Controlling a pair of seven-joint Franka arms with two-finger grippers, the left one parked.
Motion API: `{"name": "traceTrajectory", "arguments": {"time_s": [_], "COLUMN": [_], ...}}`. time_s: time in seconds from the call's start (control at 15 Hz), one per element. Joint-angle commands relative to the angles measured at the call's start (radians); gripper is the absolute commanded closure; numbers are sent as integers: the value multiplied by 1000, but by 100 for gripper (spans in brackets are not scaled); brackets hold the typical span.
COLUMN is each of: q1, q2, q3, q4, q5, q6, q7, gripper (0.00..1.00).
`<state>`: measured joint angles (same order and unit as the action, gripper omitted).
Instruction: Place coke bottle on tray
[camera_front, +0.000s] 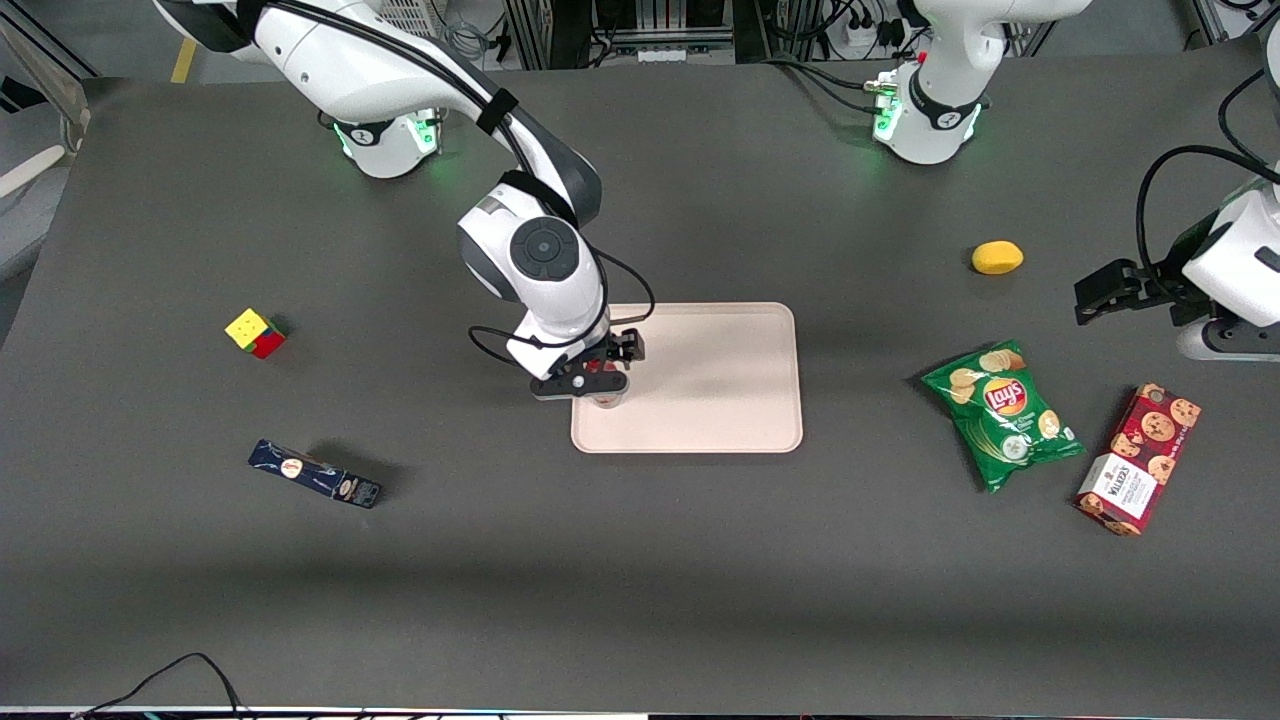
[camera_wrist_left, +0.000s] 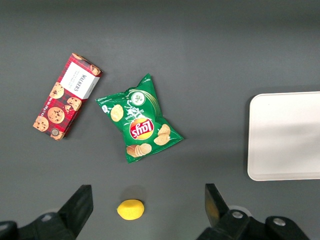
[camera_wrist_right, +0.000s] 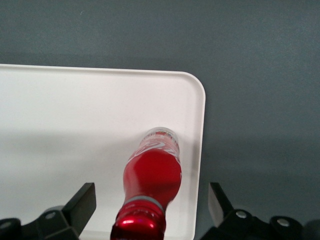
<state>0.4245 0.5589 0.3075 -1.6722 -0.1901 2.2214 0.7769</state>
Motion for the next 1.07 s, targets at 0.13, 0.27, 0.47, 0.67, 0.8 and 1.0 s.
{"name": "traceTrajectory", "arguments": {"time_s": [0.13,0.27,0.47,0.67,0.8,1.0], "q1": [0,2,-6,-7,-18,-90], "q2": [-42,-91,-178,-310,-391,-450], "q3": [1,1,-5,-100,-163,-194], "q4": [49,141,253,281,281,281], "q5": [-19,-20,-12,-9,17,17], "q6": [-50,-222,-464,-592,-633,-709], "q7": [16,-13,-189,-384,-494,-512], "gripper": [0,0,0,0,0,0]}}
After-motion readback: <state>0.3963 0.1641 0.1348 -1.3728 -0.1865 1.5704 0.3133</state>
